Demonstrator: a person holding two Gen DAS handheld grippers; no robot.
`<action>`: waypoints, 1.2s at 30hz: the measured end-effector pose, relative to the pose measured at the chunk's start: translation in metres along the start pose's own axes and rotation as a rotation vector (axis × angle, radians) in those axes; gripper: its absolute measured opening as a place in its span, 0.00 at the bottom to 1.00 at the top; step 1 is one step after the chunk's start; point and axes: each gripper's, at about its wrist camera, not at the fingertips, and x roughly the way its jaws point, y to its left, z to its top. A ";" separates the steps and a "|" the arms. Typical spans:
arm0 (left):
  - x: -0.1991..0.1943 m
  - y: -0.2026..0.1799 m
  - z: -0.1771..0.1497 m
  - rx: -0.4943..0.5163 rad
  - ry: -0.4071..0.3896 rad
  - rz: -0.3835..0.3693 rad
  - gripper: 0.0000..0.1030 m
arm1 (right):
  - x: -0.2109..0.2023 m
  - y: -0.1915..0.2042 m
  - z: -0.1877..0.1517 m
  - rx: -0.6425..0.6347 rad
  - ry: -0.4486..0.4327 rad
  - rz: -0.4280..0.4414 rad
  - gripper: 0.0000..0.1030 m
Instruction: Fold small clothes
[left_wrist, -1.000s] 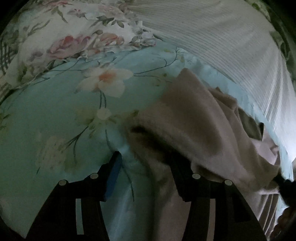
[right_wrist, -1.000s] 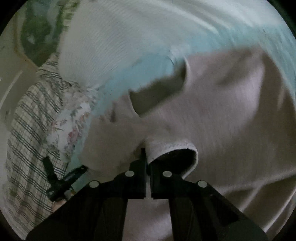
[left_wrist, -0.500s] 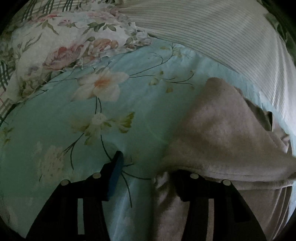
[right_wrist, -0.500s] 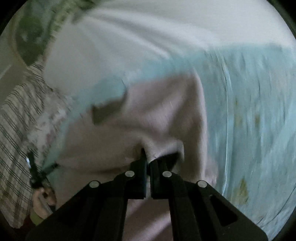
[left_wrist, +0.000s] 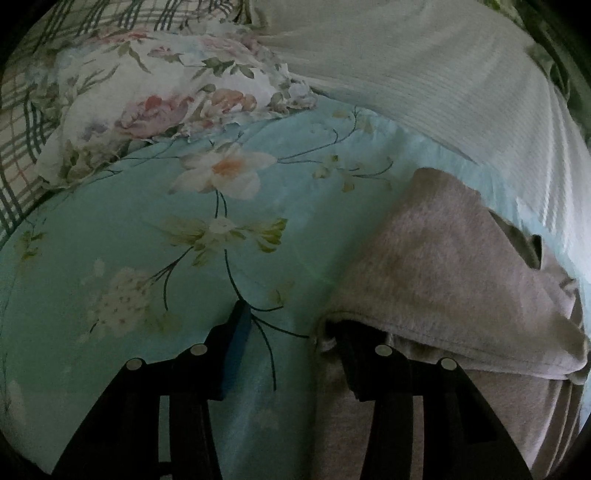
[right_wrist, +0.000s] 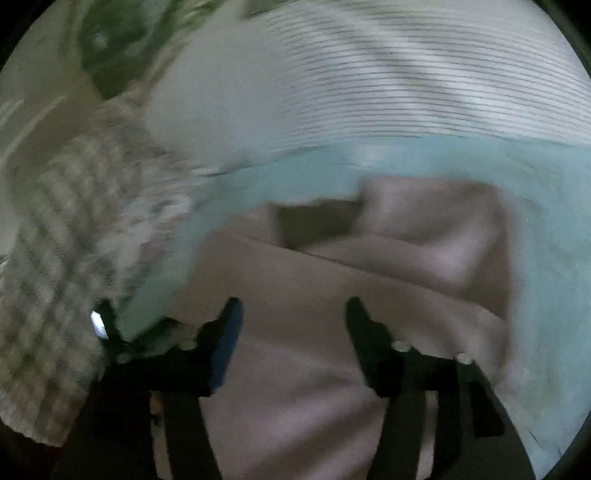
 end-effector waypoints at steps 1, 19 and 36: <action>0.000 0.003 0.000 -0.015 -0.002 -0.016 0.47 | 0.024 0.008 0.014 -0.008 0.032 0.025 0.64; -0.003 0.023 -0.004 -0.127 -0.058 -0.189 0.47 | 0.286 0.067 0.071 0.054 0.551 0.481 0.76; -0.001 0.035 -0.005 -0.169 0.057 -0.309 0.49 | 0.238 0.069 0.083 -0.077 0.365 0.268 0.66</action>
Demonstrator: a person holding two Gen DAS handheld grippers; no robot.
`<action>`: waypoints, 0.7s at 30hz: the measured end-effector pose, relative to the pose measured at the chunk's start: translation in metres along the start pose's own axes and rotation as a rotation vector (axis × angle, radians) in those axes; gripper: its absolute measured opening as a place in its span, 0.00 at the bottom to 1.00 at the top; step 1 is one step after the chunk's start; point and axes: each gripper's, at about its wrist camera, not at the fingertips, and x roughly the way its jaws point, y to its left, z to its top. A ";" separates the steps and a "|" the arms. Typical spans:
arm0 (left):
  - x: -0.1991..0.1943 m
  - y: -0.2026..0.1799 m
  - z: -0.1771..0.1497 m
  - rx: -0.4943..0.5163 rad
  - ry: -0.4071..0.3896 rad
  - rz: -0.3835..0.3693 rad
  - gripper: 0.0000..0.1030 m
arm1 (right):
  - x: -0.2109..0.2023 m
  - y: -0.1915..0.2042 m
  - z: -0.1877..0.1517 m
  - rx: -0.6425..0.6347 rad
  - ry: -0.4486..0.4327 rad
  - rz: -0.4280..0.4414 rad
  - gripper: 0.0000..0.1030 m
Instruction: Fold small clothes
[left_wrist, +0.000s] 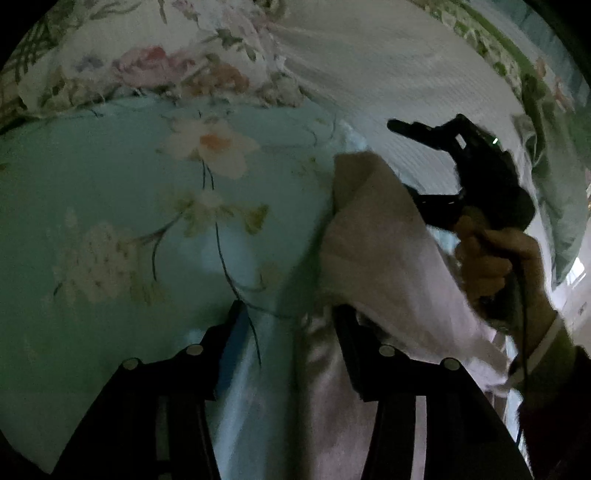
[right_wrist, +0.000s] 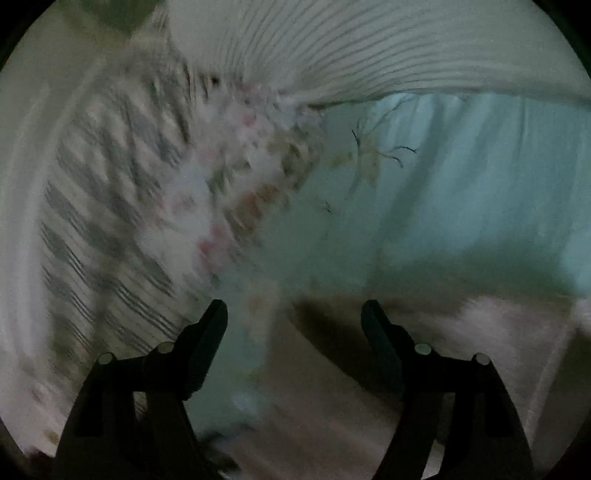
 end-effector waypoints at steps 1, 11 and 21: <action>0.002 -0.003 0.000 0.014 0.009 0.020 0.49 | 0.005 0.000 -0.002 -0.015 0.029 -0.013 0.59; 0.018 -0.038 0.005 0.217 0.038 0.107 0.04 | 0.050 0.010 -0.006 -0.003 -0.003 0.050 0.09; -0.009 -0.020 -0.003 0.234 0.065 0.095 0.06 | -0.050 0.002 -0.061 0.052 -0.197 -0.148 0.42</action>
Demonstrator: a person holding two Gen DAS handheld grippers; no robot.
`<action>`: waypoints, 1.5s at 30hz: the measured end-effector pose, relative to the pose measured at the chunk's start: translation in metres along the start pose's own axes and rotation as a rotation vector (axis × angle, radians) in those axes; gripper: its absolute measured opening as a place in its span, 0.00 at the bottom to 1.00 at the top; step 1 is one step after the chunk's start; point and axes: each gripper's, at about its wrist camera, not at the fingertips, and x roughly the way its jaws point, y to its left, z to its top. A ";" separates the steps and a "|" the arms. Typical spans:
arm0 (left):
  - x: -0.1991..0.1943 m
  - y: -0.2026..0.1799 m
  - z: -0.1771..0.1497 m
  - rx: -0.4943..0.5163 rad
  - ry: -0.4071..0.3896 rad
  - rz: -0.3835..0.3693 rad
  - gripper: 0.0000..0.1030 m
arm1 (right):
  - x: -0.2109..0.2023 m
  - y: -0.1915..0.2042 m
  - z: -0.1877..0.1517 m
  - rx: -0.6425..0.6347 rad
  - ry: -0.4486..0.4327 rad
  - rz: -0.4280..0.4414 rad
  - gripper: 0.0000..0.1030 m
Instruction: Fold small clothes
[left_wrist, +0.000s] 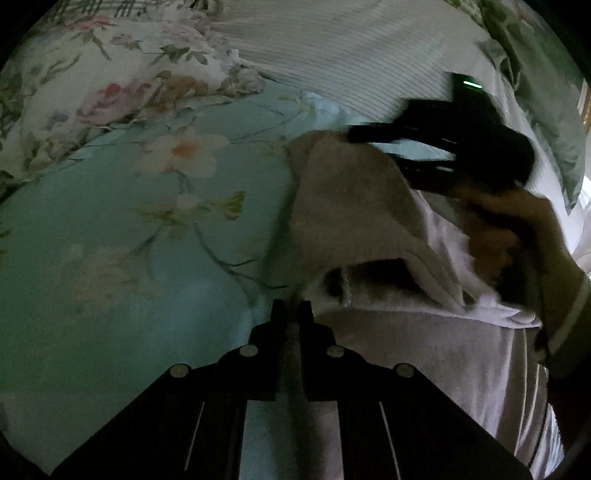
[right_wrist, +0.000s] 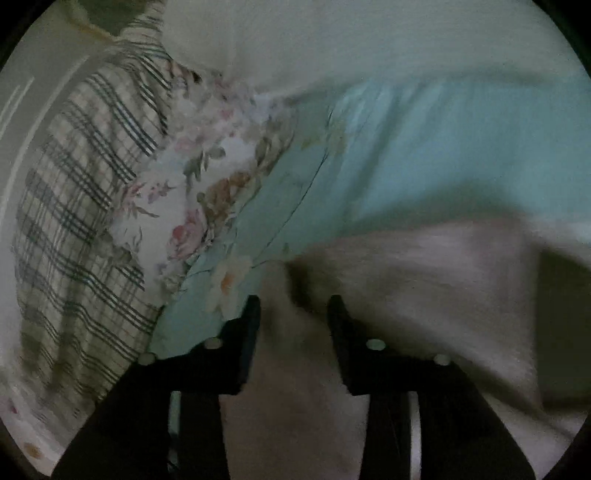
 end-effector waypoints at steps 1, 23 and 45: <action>-0.005 0.005 0.001 -0.005 -0.003 0.012 0.06 | -0.020 -0.004 -0.006 0.000 -0.029 -0.023 0.42; 0.029 -0.005 0.052 0.004 0.023 0.056 0.11 | -0.203 -0.114 -0.125 0.232 -0.244 -0.405 0.03; 0.031 -0.021 0.039 0.064 0.044 0.058 0.27 | -0.250 -0.127 -0.147 0.226 -0.345 -0.690 0.06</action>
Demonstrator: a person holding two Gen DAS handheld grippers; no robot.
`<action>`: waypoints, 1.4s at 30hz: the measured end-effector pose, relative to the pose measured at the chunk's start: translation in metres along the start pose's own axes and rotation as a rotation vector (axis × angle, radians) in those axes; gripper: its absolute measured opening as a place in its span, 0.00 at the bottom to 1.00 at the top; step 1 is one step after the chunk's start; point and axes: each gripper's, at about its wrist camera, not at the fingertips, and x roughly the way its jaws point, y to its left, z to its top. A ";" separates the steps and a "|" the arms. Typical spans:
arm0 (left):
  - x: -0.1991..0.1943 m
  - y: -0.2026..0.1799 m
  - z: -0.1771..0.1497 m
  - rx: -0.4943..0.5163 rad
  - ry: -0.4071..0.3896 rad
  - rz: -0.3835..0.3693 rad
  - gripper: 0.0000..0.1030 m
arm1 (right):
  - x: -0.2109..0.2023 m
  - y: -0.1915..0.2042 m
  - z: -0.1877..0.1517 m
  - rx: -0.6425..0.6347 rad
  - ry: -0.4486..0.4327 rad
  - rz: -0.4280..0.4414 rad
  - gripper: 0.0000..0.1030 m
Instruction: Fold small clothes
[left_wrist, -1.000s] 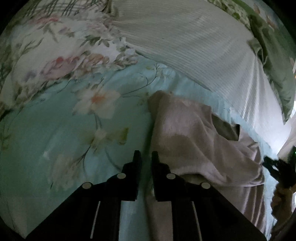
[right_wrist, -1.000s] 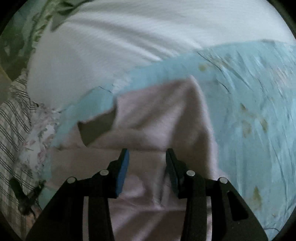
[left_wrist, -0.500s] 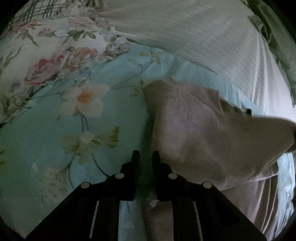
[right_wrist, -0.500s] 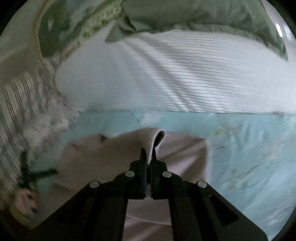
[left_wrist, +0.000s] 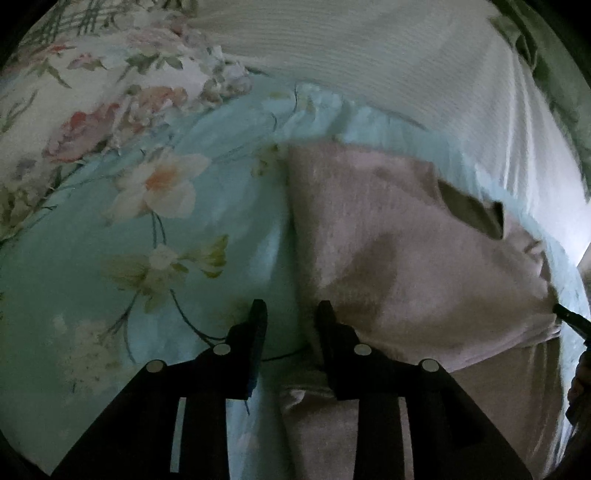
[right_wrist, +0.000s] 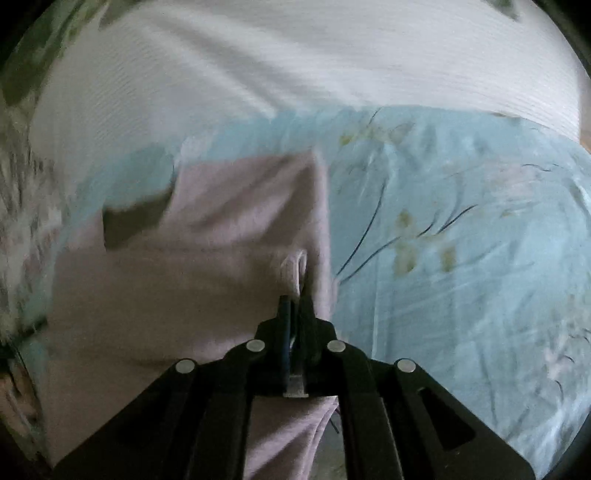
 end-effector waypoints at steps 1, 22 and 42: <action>-0.005 0.000 0.000 -0.004 -0.012 -0.004 0.27 | -0.008 0.003 0.001 0.007 -0.031 0.007 0.06; -0.024 -0.010 -0.030 0.029 0.019 0.016 0.41 | -0.026 -0.008 -0.045 0.093 0.111 0.136 0.05; -0.134 -0.001 -0.204 0.007 0.137 -0.155 0.62 | -0.150 -0.051 -0.202 0.218 0.143 0.222 0.41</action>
